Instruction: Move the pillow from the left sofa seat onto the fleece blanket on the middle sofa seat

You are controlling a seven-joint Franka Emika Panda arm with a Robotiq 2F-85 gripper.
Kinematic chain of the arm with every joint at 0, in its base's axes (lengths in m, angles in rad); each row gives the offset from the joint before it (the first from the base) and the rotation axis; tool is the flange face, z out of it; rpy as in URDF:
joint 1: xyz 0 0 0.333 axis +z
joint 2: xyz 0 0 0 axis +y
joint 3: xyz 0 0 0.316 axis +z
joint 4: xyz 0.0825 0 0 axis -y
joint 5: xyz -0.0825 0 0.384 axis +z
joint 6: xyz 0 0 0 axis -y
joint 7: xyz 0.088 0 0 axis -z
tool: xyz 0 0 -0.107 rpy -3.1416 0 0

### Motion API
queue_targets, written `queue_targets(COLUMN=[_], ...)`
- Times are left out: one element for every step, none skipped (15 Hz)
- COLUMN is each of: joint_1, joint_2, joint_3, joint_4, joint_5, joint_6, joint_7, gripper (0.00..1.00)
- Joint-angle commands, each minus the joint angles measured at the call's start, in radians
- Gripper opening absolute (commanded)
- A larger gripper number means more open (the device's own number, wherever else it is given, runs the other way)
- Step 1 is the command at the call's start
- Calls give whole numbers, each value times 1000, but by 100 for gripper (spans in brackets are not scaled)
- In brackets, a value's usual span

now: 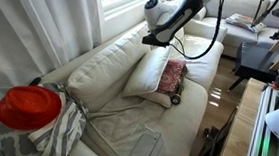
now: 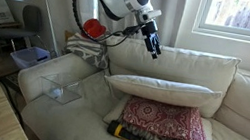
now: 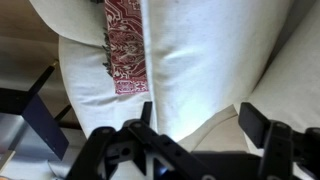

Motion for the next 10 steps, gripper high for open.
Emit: queue_targets(joint_1=[-10, -19, -23, -28, -31, -36, -39, -46, -52, -58], joint_2=[-121, -160, -202, -244, -294, -332, -377, -421, -463, -503], joint_3=[16, 28, 35, 42, 49, 56, 63, 73, 82, 91], joint_4=[-60, -75, -93, -109, -131, -143, -162, -183, -204, -224], joint_5=[50, 65, 75, 85, 95, 104, 105, 109, 109, 106], joint_6=[-129, -172, -208, -247, -289, -332, -368, -398, -422, -446], joint_7=[-58, -79, -92, -106, -116, -122, -127, -134, -138, -142], gripper=[100, 100, 100, 100, 100, 100, 100, 100, 100, 100])
